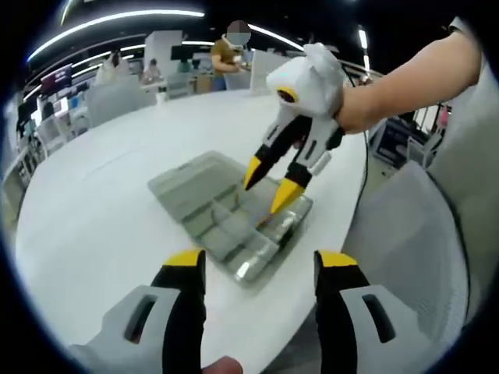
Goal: Insert the divider into the dual guide fixture by aligning both edges with the guide slots and pushing it downward to the bottom, including one-sided entry, uneven engagement, binding, and posture correction.
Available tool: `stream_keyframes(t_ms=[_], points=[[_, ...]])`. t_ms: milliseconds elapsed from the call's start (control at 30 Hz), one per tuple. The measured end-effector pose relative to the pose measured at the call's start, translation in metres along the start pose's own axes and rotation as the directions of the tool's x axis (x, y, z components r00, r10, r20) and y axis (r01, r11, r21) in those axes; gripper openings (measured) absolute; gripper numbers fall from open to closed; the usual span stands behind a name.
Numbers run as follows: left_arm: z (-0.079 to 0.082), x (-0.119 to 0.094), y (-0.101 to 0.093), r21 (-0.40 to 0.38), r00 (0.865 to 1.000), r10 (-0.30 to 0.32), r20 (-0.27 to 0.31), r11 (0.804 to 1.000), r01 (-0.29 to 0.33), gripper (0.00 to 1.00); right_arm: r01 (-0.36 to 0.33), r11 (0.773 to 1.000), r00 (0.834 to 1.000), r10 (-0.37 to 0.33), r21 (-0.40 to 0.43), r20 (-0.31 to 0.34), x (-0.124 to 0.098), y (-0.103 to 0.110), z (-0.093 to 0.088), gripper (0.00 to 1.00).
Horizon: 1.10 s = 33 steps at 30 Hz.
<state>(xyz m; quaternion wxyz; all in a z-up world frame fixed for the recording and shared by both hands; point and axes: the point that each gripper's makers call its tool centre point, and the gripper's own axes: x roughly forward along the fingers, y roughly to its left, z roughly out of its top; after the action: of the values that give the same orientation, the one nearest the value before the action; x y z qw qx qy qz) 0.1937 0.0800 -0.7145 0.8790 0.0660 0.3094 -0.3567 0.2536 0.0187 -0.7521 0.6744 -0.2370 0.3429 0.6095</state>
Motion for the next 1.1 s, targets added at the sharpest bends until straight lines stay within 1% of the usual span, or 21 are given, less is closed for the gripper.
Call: stream_keyframes(t_ms=[133,200,267,300,400,533,633,733,867,967,1100], points=[[0.000,0.002,0.003,-0.001,1.000,0.014,-0.008,1.000,-0.014,0.59,0.020,0.999,0.999,-0.021,0.032,0.048,-0.005,0.002,0.003,0.36],[-0.001,0.003,0.005,-0.005,1.000,0.024,-0.012,1.000,-0.024,0.60,0.032,0.998,0.998,-0.036,0.060,0.060,-0.008,0.003,0.003,0.39],[-0.001,0.003,0.007,-0.010,0.999,0.034,-0.015,0.999,-0.034,0.62,0.038,0.997,0.997,-0.043,0.067,0.070,-0.010,0.005,0.004,0.43],[-0.001,0.003,0.008,-0.014,0.999,0.038,-0.014,0.999,-0.039,0.63,0.041,0.996,0.996,-0.047,0.075,0.079,-0.012,0.007,0.004,0.43],[-0.001,0.003,0.010,-0.015,0.999,0.051,-0.016,0.999,-0.051,0.66,0.053,0.992,0.993,-0.065,0.116,0.098,-0.016,0.007,0.005,0.48],[-0.002,0.002,0.014,-0.025,0.997,0.077,-0.015,0.997,-0.078,0.72,0.066,0.987,0.988,-0.085,0.145,0.126,-0.023,0.011,0.008,0.54],[-0.003,0.001,0.015,-0.031,0.996,0.093,-0.014,0.995,-0.093,0.76,0.076,0.980,0.982,-0.105,0.187,0.154,-0.029,0.015,0.011,0.58],[-0.003,0.001,0.017,-0.035,0.993,0.115,-0.012,0.993,-0.115,0.80,0.092,0.975,0.978,-0.126,0.202,0.163,-0.033,0.017,0.012,0.63],[-0.001,-0.002,0.018,-0.052,0.990,0.144,-0.004,0.988,-0.144,0.88,0.097,0.964,0.971,-0.147,0.248,0.190,-0.039,0.021,0.014,0.67],[0.000,-0.003,0.017,-0.066,0.988,0.155,0.003,0.986,-0.154,0.92,0.111,0.957,0.968,-0.164,0.268,0.188,-0.042,0.024,0.012,0.71],[0.004,-0.007,0.020,-0.077,0.982,0.189,0.018,0.979,-0.187,0.97,0.140,0.942,0.957,-0.208,0.306,0.201,-0.048,0.024,0.010,0.77]])
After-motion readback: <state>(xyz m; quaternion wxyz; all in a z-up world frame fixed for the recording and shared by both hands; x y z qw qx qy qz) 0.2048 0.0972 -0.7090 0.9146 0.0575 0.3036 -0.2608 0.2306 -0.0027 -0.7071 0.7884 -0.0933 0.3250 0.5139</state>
